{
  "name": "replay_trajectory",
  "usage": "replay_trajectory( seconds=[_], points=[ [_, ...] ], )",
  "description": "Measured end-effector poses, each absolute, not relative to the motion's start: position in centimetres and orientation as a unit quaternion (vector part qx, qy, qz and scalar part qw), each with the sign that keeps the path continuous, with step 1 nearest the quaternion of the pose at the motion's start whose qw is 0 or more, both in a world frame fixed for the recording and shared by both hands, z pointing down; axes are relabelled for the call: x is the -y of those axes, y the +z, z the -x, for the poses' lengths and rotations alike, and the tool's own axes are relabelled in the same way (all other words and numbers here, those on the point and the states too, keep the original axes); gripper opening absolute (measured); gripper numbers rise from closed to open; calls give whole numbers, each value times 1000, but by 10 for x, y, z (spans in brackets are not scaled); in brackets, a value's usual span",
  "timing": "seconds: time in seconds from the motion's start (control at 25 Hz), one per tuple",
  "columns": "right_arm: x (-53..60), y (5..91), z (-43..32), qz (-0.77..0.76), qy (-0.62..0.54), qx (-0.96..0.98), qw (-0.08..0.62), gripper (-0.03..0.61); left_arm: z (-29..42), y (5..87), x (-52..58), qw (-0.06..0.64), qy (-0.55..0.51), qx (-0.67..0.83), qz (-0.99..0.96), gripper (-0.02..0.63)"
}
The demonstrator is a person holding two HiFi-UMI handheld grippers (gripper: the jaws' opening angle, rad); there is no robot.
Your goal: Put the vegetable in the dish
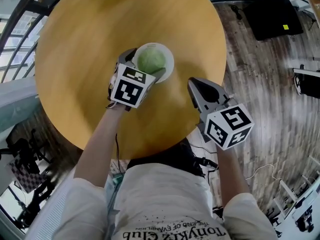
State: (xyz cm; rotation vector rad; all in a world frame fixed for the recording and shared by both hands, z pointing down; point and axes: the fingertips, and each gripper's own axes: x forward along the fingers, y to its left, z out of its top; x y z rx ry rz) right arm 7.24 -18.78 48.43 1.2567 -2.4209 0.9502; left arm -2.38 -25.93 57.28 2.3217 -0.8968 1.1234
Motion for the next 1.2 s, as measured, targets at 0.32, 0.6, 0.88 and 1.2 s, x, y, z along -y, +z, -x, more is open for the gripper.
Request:
replay_trajectory(
  seconds=[0.32, 0.6, 0.88, 1.2],
  points=[
    [176, 453, -67, -427, 308, 841, 126, 21, 33, 528, 230, 229, 368, 331, -838, 490],
    [141, 428, -57, -415, 291, 852, 126, 21, 43, 488, 195, 216, 339, 361, -842, 355],
    [101, 408, -45, -413, 279, 858, 124, 21, 62, 450, 153, 222, 293, 395, -842, 205],
    [66, 386, -48, -429, 263, 856, 116, 21, 70, 416, 99, 209, 268, 411, -846, 80]
  ],
)
